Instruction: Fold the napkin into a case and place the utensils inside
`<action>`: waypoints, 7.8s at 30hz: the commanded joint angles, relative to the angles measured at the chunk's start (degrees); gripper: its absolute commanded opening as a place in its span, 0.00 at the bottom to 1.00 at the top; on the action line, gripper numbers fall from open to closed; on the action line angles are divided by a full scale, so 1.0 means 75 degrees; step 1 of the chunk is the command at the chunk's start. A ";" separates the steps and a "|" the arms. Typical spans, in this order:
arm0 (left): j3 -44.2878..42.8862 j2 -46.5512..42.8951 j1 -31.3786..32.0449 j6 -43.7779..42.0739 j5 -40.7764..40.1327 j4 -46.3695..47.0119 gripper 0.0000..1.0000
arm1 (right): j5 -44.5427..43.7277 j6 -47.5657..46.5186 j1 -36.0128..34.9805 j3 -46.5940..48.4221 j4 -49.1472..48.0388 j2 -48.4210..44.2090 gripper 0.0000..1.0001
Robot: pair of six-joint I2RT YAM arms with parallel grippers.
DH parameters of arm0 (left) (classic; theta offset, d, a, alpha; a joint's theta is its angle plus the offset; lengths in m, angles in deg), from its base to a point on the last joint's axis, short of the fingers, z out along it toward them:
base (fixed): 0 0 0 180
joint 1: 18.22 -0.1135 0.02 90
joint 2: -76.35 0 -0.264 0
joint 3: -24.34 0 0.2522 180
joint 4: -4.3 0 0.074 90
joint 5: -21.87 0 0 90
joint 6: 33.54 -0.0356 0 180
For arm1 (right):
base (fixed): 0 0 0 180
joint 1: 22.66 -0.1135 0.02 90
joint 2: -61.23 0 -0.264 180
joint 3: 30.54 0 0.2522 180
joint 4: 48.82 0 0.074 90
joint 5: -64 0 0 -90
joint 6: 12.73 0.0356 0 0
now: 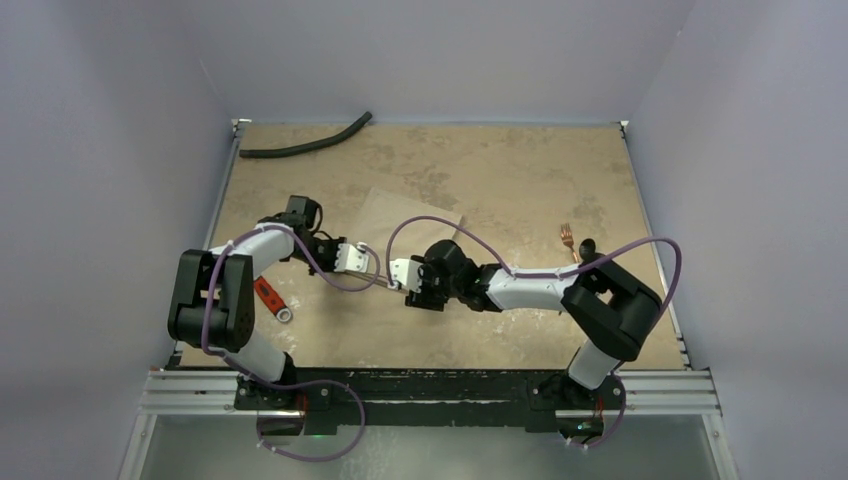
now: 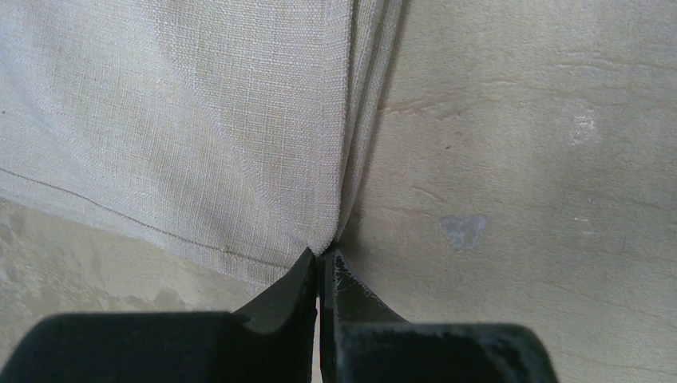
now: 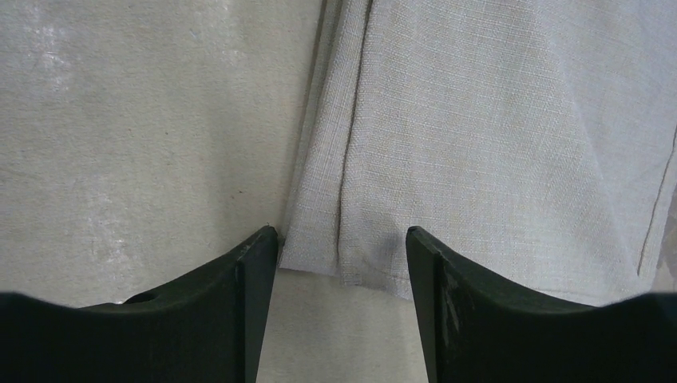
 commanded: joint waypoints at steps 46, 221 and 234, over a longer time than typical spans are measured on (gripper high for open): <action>-0.0499 0.0032 -0.1540 0.0295 0.0146 -0.0863 0.00 | 0.0441 0.1864 -0.0036 0.1451 0.1084 0.1283 0.00; -0.4828 0.4021 0.0372 0.5703 -0.1214 -0.0587 0.00 | -0.0510 0.6233 0.2849 0.2355 -0.0362 0.1809 0.00; -0.4538 0.3991 0.0324 0.5507 -0.1179 -0.0611 0.00 | -0.0639 0.6389 0.3025 0.1738 -0.0679 0.1944 0.06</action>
